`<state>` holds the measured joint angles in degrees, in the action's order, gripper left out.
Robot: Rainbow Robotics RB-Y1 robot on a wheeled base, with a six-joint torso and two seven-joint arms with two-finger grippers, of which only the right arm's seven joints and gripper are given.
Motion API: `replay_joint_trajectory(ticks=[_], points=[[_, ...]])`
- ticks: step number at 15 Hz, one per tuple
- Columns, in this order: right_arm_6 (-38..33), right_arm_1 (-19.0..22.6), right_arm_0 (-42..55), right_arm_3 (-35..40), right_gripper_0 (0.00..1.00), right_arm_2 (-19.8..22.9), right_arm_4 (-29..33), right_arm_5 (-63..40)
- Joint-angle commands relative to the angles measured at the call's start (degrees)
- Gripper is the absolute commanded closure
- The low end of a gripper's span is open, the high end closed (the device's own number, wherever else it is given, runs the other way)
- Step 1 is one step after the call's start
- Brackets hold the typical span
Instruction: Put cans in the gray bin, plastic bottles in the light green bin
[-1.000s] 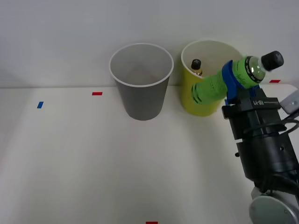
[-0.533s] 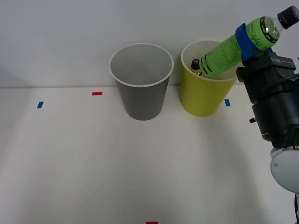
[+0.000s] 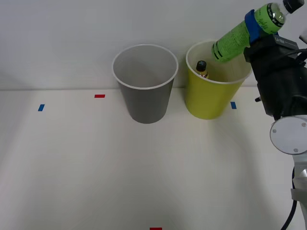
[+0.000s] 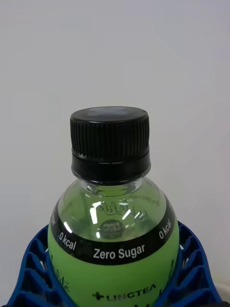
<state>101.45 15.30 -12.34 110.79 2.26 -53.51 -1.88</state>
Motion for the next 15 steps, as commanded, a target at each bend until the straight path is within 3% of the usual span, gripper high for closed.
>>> replay_joint_trajectory(ticks=[1, 5, 14, 15], points=[[0.3, 0.6, -5.0, -6.6, 1.0, 0.9, 0.3, -0.1], [0.9, 1.9, -10.0, -13.7, 1.0, 1.0, 0.9, -0.1], [3.3, 3.1, -10.1, -14.4, 1.0, 0.6, 4.0, -2.7], [3.1, 3.1, -10.1, -14.4, 0.8, 0.6, 3.9, -2.7]])
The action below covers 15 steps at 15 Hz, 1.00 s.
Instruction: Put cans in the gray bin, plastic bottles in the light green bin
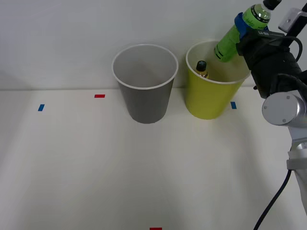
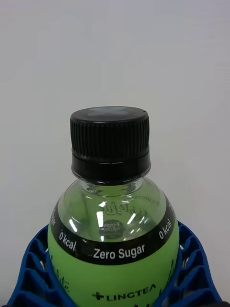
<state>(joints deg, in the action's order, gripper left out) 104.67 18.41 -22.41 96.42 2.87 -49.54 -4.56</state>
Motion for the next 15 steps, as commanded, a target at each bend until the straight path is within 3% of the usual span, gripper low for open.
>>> replay_joint_trajectory(ticks=[1, 2, 4, 15], points=[[-0.5, 0.0, 0.0, 0.0, 0.52, 0.0, -0.6, 0.1], [-0.7, 0.0, 0.0, 0.0, 0.41, 0.0, -1.5, 0.1], [-0.7, -0.1, -0.1, 0.1, 0.31, 0.0, -2.8, 1.0], [-0.3, -1.2, 0.9, 2.8, 0.29, 0.0, -2.7, 3.1]])
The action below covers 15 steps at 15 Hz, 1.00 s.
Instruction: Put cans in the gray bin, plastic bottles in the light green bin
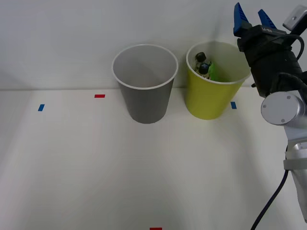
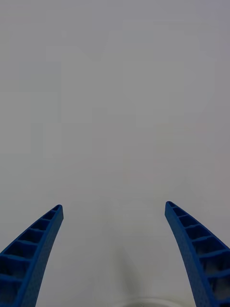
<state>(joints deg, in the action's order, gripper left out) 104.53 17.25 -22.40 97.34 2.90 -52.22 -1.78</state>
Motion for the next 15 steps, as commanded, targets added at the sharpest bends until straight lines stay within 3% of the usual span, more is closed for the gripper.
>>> replay_joint_trajectory(ticks=[1, 6, 12, 15], points=[[-0.2, 0.3, 2.6, 4.2, 0.29, 0.0, -0.3, 1.0], [-0.4, 1.9, 19.0, 18.7, 0.29, -0.5, -0.5, 6.0], [1.7, 1.9, 37.6, 27.5, 0.29, -2.9, 1.5, 12.7], [2.1, 1.8, 45.6, 27.7, 0.29, -7.3, 10.4, 18.6]])
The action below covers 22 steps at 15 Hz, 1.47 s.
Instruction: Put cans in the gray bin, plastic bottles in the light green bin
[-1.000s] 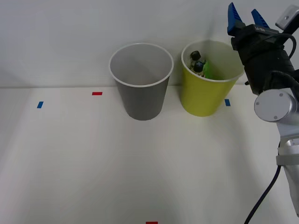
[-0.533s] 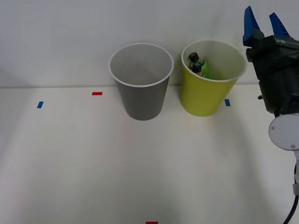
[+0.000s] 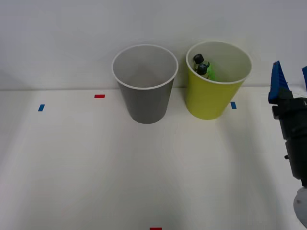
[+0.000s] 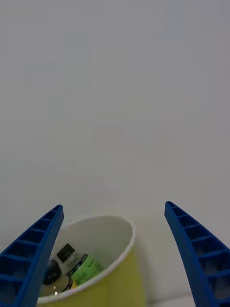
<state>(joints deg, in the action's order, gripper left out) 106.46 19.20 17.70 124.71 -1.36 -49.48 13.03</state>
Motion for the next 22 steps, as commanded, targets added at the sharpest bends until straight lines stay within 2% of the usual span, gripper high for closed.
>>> replay_joint_trajectory(ticks=[1, 4, 9, 14, 18, 19, 22], points=[[0.3, 0.0, 7.4, 0.4, 0.29, -4.4, 8.9, 4.9], [0.5, -0.7, 13.7, 0.4, 0.29, -8.2, 14.1, 7.3], [0.6, -3.2, 22.4, 0.4, 0.29, -11.1, 25.5, 8.0], [0.0, -5.9, 27.5, 0.3, 0.29, -11.4, 34.5, 8.9], [-0.4, -6.3, 30.8, 0.4, 0.29, -11.5, 37.2, 10.2], [-1.3, -6.1, 31.6, 0.3, 0.29, -11.3, 38.1, 10.2], [-11.3, -6.4, 34.2, 0.3, 0.29, -10.5, 43.7, 10.6]])
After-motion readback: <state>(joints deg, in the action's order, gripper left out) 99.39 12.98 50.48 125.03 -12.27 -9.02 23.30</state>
